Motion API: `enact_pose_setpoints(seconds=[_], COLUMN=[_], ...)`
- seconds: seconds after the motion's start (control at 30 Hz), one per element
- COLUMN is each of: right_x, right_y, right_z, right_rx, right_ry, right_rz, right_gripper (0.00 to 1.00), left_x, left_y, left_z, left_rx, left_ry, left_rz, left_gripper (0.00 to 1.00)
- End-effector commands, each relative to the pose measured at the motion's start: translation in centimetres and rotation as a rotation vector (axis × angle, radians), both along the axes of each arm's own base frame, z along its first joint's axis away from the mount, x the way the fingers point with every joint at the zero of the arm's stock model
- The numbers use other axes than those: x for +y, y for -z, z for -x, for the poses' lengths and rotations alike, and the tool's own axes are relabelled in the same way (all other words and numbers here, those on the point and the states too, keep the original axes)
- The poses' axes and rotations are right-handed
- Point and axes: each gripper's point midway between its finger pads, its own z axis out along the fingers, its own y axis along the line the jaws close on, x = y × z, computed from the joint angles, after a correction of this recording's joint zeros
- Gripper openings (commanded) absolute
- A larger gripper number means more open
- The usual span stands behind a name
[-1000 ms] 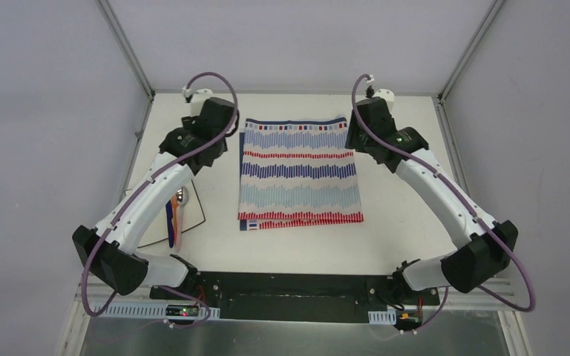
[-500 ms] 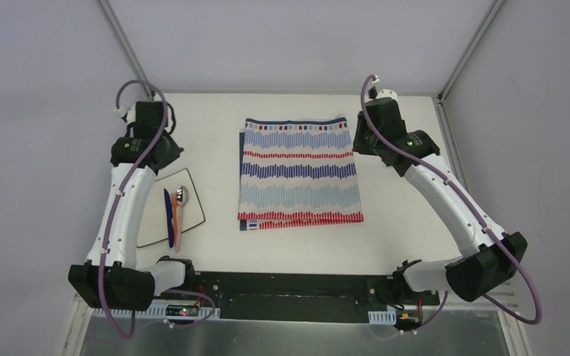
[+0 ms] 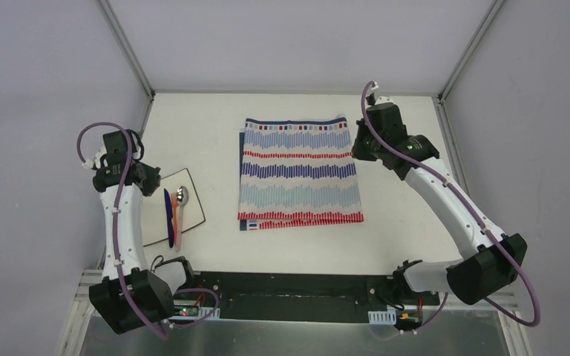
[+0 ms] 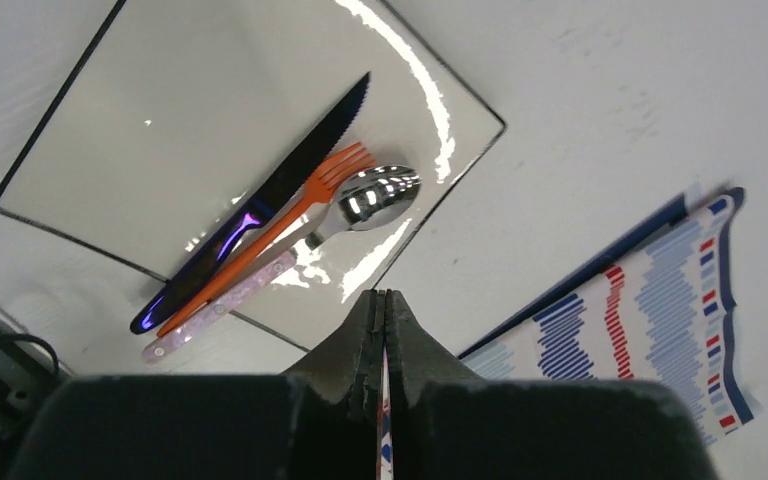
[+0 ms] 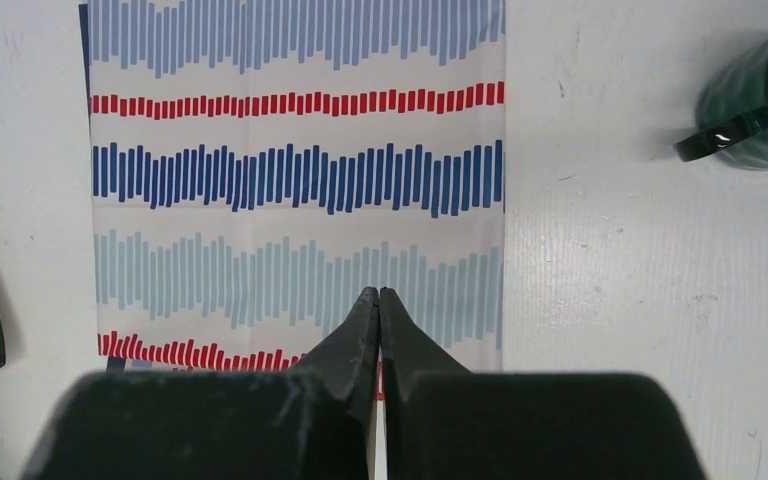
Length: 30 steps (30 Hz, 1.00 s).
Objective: Set the dinner table for one person
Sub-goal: Move the napkin to the center of the board, then move the plate to the center of the board.
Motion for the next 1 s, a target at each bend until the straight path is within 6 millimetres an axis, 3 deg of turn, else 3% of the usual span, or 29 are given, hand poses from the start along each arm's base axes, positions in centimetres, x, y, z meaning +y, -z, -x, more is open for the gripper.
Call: enact_pose_setpoints(seconds=[0.0,0.33,0.47,0.63,0.8,0.97], right_x=[0.7,1.0,1.0,1.2,1.1,1.1], right_y=[-1.0,0.4,1.0,1.5,1.8,2.1], right_z=[0.0,0.1,0.1,0.1,0.2,0.2], right_rx=[-0.04,-0.005,0.009,0.024,0.033,0.041], right_ry=[-0.019,-0.03,-0.029,-0.034,-0.034,-0.031], right_rz=[-0.062,-0.068,-0.059,-0.059,-0.055,-0.049], right_gripper=[0.0,0.0,0.0,0.0,0.0,0.0], left_x=[-0.2,4.4,6.4,10.3,13.7,15.1], left_y=[3.3,9.1,8.3,7.6,5.5,4.9], left_z=[-0.1,0.7,1.3,4.1,7.2,9.0], left_rx=[0.058,0.139,0.131,0.166,0.245,0.327], left_ry=[-0.048,-0.271,-0.345,-0.487,-0.616,-0.643], left_rz=[0.117,0.247,0.175,0.099,-0.083,-0.185], left_gripper=[0.0,0.0,0.0,0.0,0.0,0.0])
